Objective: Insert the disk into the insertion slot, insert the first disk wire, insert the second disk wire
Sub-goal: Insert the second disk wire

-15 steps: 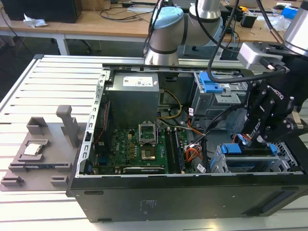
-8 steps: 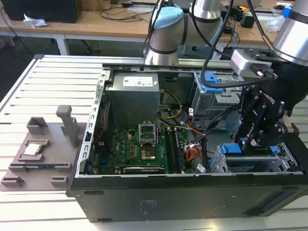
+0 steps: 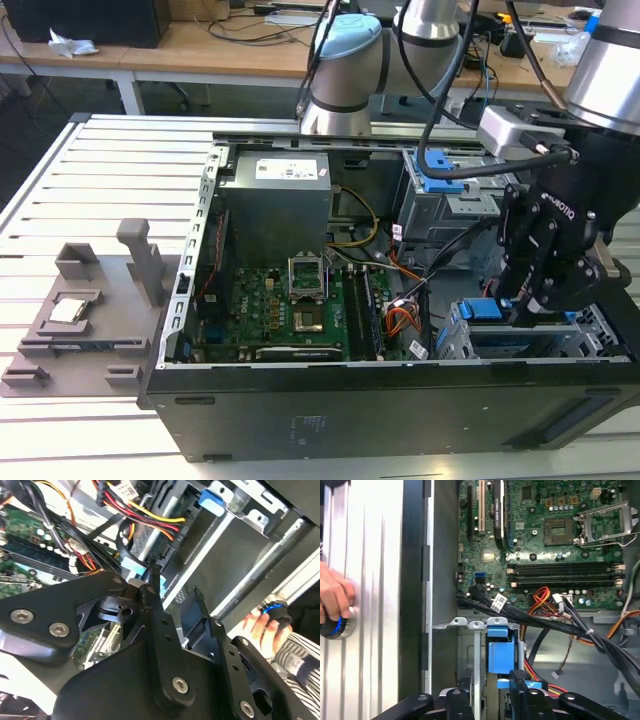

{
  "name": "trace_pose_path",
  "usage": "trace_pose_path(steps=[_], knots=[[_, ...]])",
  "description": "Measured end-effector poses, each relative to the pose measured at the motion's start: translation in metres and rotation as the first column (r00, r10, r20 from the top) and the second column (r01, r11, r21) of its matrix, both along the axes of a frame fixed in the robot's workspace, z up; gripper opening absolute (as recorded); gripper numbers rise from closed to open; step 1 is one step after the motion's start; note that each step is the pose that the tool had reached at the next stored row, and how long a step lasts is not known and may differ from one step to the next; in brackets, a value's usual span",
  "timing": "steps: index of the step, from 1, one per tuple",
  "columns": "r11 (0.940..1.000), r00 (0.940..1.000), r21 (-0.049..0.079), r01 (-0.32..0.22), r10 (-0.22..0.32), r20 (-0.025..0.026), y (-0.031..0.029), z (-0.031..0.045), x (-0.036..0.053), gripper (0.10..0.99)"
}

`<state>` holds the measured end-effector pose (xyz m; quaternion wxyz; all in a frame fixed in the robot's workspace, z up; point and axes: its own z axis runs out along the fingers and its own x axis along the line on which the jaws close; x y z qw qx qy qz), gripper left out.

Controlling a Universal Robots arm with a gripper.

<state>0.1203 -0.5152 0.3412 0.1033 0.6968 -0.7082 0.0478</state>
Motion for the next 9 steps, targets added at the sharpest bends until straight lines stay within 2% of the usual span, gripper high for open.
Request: trace_pose_path(steps=[4,5,7,9], knots=[[1.0000,1.0000,0.000,0.000,0.000,0.0000,0.0068,0.0002,0.0000,0.431],[1.0000,1.0000,0.004,0.000,0.000,0.0000,0.0078,0.0003,0.0000,0.431],[0.9995,1.0000,0.032,0.000,0.000,0.0000,0.0089,0.0002,-0.0004,0.431],[0.9990,1.0000,0.045,0.000,0.000,0.0000,0.0096,0.0000,-0.0008,0.431]])
